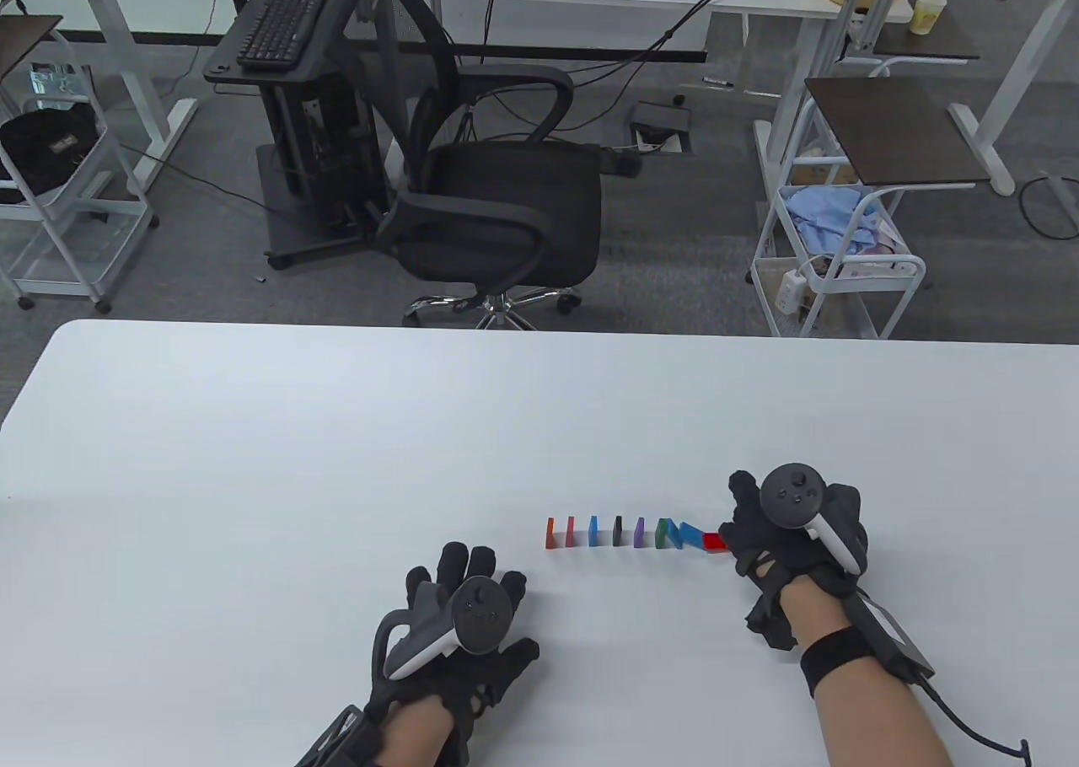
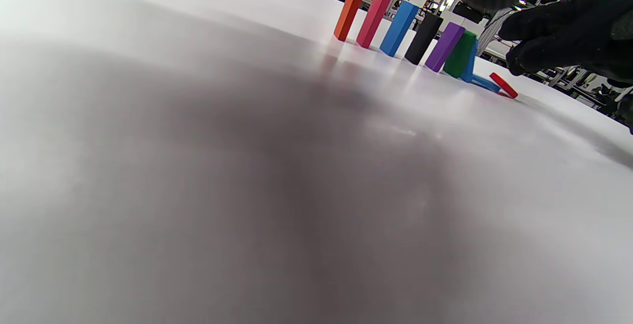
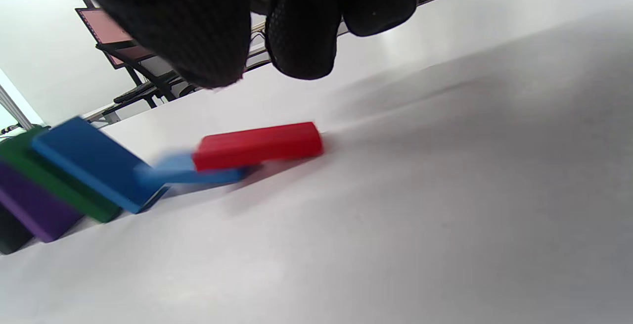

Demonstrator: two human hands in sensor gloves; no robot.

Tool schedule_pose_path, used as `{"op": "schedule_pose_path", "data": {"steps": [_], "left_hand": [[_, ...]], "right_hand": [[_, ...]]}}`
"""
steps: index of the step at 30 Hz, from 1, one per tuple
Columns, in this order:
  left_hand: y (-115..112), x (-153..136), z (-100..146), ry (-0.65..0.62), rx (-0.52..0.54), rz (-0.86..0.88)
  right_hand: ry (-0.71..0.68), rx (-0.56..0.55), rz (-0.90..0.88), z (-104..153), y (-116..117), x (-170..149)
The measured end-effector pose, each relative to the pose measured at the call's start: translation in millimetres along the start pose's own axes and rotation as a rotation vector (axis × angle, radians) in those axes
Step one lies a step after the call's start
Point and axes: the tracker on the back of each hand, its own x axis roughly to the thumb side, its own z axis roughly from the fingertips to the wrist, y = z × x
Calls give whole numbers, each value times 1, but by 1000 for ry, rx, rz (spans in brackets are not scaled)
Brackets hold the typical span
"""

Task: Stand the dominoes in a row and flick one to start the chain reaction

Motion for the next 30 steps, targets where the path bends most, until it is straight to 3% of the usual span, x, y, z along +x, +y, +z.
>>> {"op": "schedule_pose_path", "data": {"steps": [12,30], "left_hand": [[0,0,0,-6,-4,2],[-1,-1,-1,-7,-19,8]], "right_hand": [[-30,15,-30,14,-12,5],[-53,131,8,76,-24,0]]}}
